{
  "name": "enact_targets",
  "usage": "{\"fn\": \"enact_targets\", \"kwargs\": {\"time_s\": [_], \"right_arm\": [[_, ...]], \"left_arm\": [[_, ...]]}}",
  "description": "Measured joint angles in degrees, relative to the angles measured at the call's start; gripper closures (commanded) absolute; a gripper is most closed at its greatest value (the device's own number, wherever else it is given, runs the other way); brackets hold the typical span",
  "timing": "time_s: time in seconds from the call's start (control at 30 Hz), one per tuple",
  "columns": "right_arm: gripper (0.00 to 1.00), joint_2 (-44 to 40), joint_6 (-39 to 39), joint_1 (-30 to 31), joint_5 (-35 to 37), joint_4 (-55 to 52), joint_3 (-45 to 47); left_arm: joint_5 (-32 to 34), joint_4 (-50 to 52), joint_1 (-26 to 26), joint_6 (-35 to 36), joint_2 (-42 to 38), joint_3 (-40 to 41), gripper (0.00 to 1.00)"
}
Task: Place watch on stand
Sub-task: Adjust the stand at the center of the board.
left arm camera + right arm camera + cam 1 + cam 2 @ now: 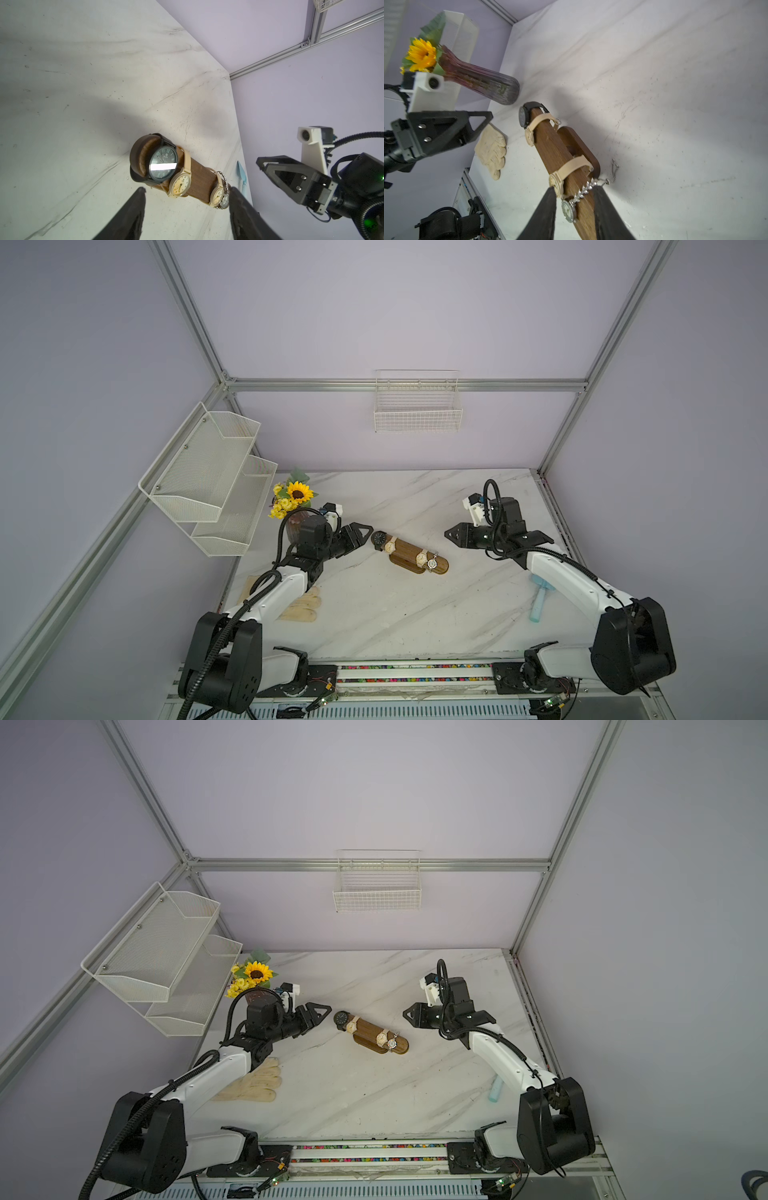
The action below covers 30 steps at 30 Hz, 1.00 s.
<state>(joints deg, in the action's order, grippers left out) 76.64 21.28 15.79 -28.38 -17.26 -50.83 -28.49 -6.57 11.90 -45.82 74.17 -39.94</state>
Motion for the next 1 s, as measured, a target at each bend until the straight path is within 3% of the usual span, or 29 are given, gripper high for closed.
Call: {"fn": "enact_targets", "kwargs": {"time_s": [0.1, 0.2, 0.37, 0.7, 1.0], "right_arm": [[0.68, -2.67, 2.12, 0.0, 0.24, -0.72, 5.09], [0.87, -4.9, 3.93, 0.0, 0.02, -1.07, 8.5], [1.0, -6.97, 7.19, 0.0, -0.94, -1.05, 13.84], [1.0, -6.93, 11.52, 5.7, 0.68, -0.07, 17.2], [1.0, -1.25, 15.65, 10.47, 2.75, 5.35, 17.27]], "left_arm": [[0.26, 0.52, -0.17, 1.66, 3.8, -2.4, 0.37], [0.31, -0.33, -0.7, 1.95, 9.07, -4.02, 0.39], [1.68, -2.27, -1.05, 1.49, 15.06, -4.98, 0.41], [3.54, -5.31, 0.57, 1.6, 20.94, -11.69, 0.42], [4.7, -6.03, 1.7, 1.92, 27.56, -15.63, 0.44]]}}
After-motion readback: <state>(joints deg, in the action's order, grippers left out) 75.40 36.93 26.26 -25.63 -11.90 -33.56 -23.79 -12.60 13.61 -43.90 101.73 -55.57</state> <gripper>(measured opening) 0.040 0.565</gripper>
